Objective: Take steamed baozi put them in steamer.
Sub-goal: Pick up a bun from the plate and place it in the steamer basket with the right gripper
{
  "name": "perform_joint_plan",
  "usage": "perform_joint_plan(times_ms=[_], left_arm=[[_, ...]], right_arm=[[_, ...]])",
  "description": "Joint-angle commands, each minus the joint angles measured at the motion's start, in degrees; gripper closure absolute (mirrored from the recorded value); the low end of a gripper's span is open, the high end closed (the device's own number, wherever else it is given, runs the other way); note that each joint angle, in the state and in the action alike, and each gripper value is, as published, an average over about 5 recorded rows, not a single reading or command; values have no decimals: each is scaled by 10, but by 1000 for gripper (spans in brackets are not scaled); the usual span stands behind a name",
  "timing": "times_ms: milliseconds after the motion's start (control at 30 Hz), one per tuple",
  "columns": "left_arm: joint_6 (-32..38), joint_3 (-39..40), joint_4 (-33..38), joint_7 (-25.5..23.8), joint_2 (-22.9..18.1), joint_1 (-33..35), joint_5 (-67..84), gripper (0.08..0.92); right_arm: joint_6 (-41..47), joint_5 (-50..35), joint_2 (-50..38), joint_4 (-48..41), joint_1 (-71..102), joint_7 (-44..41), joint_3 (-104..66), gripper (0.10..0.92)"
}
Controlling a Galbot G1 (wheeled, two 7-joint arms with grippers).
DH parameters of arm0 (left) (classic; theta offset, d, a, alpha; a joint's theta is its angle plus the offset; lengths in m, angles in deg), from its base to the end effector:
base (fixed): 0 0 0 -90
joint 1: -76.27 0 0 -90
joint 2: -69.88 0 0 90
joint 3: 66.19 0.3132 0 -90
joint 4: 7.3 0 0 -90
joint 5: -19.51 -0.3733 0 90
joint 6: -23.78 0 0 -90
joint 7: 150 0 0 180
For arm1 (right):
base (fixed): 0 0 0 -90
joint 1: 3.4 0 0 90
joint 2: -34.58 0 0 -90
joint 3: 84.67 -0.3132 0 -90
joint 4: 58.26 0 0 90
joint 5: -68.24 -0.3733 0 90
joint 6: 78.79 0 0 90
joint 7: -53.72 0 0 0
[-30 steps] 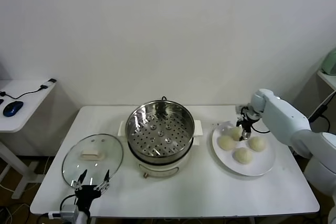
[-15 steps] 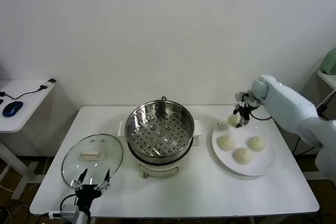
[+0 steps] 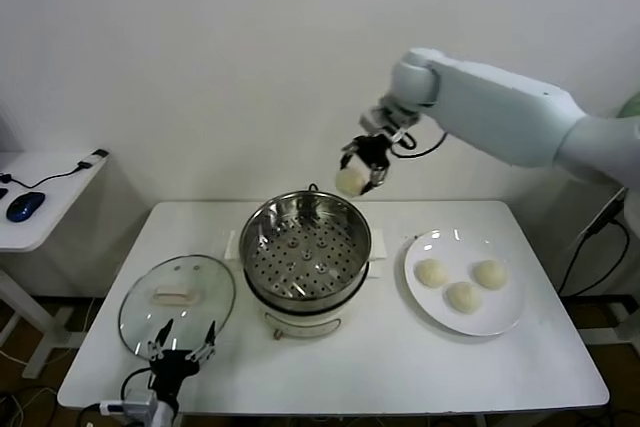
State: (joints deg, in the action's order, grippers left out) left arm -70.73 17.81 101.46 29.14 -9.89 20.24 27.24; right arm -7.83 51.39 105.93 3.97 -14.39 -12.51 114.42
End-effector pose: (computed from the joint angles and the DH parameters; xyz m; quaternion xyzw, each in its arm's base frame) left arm 0.1890 0.0707 -0.3486 0.0097 -0.9856 -0.0343 0.1654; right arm 0.5717 0.1400 0.0010 0.6669 -0.2855 0.6825 0.0890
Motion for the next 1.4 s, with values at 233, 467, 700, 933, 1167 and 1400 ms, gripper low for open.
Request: perform_joint_plan(times_ms=[233, 467, 700, 933, 1167, 1400], left_arm=[[-2, 2, 9, 0, -1, 1, -7, 177], [1, 2, 6, 1, 0, 1, -9, 177], [1, 3, 4, 1, 1, -2, -11, 177], [1, 2, 1, 1, 2, -6, -11, 177], [1, 5, -3, 2, 2, -8, -13, 177], [0, 7, 5, 0, 1, -3, -17, 177]], right_arm=[[-192, 282, 111, -89, 94, 54, -10, 332], [-199, 340, 129, -133, 149, 100, -46, 332], [-201, 361, 145, -171, 174, 111, -65, 330], [-204, 359, 154, -190, 177, 119, -69, 289], [-200, 312, 143, -169, 153, 98, -53, 204], [-191, 66, 93, -112, 16, 28, 20, 202]])
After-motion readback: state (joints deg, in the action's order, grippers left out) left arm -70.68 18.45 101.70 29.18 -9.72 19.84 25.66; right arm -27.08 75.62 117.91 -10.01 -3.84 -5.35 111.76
